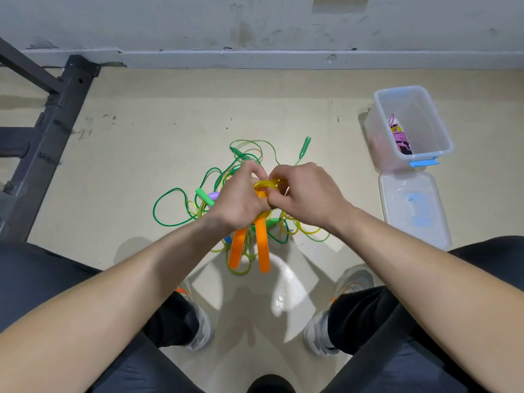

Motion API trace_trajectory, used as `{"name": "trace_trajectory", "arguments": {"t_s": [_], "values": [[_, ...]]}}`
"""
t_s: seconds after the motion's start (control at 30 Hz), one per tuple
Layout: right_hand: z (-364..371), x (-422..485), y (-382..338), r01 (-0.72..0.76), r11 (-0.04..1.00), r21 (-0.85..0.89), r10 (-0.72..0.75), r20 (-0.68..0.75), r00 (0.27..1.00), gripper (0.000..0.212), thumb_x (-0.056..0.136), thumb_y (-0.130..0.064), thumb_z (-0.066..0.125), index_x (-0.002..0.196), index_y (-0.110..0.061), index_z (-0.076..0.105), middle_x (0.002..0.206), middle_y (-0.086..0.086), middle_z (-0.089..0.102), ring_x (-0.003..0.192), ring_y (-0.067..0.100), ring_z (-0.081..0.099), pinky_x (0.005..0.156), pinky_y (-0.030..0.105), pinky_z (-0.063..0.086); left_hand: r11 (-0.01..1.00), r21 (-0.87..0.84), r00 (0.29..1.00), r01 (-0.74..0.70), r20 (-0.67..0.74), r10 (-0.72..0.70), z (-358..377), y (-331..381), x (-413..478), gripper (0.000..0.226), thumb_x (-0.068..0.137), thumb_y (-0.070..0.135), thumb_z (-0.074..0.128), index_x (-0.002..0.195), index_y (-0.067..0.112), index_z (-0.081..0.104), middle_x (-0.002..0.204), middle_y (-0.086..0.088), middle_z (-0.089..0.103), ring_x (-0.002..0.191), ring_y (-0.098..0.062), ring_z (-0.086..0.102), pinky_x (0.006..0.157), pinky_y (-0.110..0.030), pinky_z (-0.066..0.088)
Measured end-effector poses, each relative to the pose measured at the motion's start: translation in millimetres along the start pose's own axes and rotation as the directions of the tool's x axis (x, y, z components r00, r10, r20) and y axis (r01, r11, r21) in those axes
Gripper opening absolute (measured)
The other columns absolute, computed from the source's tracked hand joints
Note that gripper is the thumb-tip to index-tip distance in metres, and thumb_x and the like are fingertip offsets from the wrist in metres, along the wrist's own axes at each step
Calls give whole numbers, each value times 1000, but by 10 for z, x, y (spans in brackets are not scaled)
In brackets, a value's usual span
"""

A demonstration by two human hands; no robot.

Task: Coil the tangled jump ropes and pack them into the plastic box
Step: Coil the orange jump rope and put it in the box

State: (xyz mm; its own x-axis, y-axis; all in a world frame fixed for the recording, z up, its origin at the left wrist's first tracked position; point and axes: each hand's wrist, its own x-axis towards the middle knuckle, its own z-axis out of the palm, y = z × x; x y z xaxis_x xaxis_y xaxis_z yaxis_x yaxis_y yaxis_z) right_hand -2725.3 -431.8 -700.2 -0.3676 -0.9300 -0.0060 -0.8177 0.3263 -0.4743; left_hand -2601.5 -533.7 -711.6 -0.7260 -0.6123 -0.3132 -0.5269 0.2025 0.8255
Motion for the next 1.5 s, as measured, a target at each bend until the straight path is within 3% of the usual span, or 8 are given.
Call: {"name": "trace_trajectory", "arguments": {"t_s": [0.17, 0.5, 0.8, 1.0, 1.13, 1.23, 1.4, 1.5], "values": [[106, -43, -11, 156, 945, -288, -174, -39, 984, 30, 95, -37, 51, 109, -14, 65, 91, 7, 63, 77, 39, 64, 58, 35, 36, 994, 107, 999, -15, -40, 19, 31, -28, 1, 32, 76, 9, 75, 102, 24, 66, 84, 3, 71, 81, -24, 65, 72, -34, 55], [143, -38, -64, 57, 957, -286, -27, 105, 994, 23, 99, -28, 40, 109, -10, 52, 94, 14, 64, 70, 34, 43, 60, 36, 32, 962, 273, 993, 2, -116, 31, 91, -107, 28, 23, 80, 31, 75, 101, 36, 68, 78, 12, 65, 84, -19, 62, 71, -30, 49], [123, 26, 53, -48, 998, -38, 51, 80, 995, 23, 98, -27, 40, 95, -12, 56, 73, 9, 56, 73, 39, 58, 61, 42, 47, 986, -166, 995, -28, 90, 43, -2, -63, 27, 38, 74, 30, 73, 105, 34, 51, 79, 15, 65, 69, -8, 58, 72, -31, 48], [140, 65, 63, -207, 966, 152, 181, 168, 969, 21, 93, -25, 42, 80, -21, 57, 72, 2, 64, 72, 26, 62, 67, 40, 53, 940, -342, 998, 18, 67, 5, 23, -60, -27, 43, 85, -1, 74, 117, 15, 50, 82, 5, 64, 63, -3, 60, 66, -20, 47], [84, 57, 108, -266, 897, 354, 177, 264, 948, 13, 96, -18, 44, 108, -21, 46, 75, -3, 71, 68, 12, 71, 69, 34, 56, 919, -390, 994, 58, 108, -17, 40, -54, -39, 41, 87, -7, 70, 116, 14, 49, 84, 1, 66, 66, -3, 64, 66, -17, 49], [12, 24, 94, -112, 896, 430, 36, 180, 983, 22, 91, -7, 44, 102, -25, 38, 75, 1, 70, 58, 9, 67, 61, 33, 54, 917, -393, 991, 69, 131, -19, 11, -56, -15, 44, 86, -6, 71, 119, 14, 50, 81, 5, 68, 66, -4, 64, 66, -18, 50], [71, 11, 131, -38, 911, 410, 26, 35, 999, 19, 89, -9, 54, 87, -25, 64, 72, -24, 64, 55, 12, 58, 63, 32, 48, 938, -342, 992, 61, 121, -20, -63, -78, 35, 57, 84, -6, 72, 128, 21, 46, 87, 2, 66, 68, -10, 62, 71, -31, 51], [102, -27, 133, -64, 924, 377, 77, -20, 997, 18, 91, -14, 59, 91, -27, 71, 78, -15, 70, 68, 14, 70, 72, 33, 53, 950, -307, 993, 60, 116, -25, -84, -80, 44, 64, 79, 4, 77, 128, 29, 45, 103, -6, 63, 70, -14, 62, 73, -39, 53]]}}
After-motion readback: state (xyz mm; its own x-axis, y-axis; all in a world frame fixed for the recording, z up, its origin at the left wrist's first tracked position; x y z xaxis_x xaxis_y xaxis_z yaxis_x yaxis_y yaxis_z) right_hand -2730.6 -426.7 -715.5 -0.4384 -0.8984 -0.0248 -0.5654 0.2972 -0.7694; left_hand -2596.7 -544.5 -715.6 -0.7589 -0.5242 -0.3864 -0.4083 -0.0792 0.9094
